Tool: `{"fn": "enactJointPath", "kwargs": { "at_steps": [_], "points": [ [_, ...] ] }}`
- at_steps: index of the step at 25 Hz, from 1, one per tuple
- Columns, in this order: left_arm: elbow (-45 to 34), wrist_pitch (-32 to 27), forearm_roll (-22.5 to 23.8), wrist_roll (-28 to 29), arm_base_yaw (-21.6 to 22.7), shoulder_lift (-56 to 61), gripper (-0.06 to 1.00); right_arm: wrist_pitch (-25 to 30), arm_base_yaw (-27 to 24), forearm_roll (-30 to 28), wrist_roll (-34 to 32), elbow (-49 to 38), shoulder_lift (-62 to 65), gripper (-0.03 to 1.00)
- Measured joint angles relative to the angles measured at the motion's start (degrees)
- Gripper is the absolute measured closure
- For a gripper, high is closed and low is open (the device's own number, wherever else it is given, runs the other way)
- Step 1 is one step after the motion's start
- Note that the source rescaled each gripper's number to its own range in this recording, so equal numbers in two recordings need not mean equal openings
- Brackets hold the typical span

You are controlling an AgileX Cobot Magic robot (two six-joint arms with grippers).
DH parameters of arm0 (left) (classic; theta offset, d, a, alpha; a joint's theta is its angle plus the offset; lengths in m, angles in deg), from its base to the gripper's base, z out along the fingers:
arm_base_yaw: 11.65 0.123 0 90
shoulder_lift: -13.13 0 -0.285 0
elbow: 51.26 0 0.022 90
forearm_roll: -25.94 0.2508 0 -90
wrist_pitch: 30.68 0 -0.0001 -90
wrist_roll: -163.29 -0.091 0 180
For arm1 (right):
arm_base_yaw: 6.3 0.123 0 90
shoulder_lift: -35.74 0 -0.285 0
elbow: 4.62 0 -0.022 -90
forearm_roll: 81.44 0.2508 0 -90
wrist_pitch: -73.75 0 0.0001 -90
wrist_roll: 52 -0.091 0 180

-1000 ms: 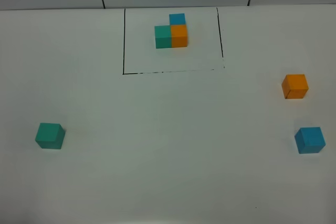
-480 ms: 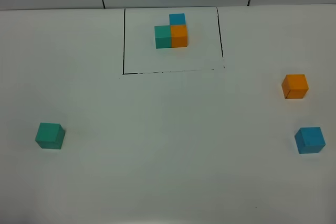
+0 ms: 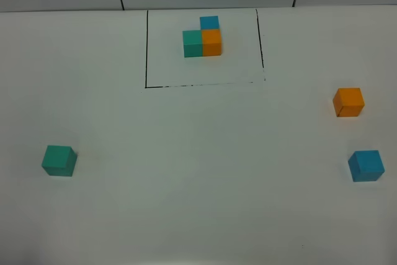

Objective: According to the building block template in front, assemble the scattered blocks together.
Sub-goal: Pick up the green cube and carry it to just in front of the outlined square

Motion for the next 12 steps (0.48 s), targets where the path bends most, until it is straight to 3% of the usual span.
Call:
{"fn": "enactJointPath", "kwargs": {
  "at_steps": [12],
  "points": [
    [2.0, 12.4, 0.8, -0.8, 0.0, -15.0, 0.26, 0.0, 0.0, 0.1, 0.0, 0.0, 0.0, 0.26]
  ]
}}
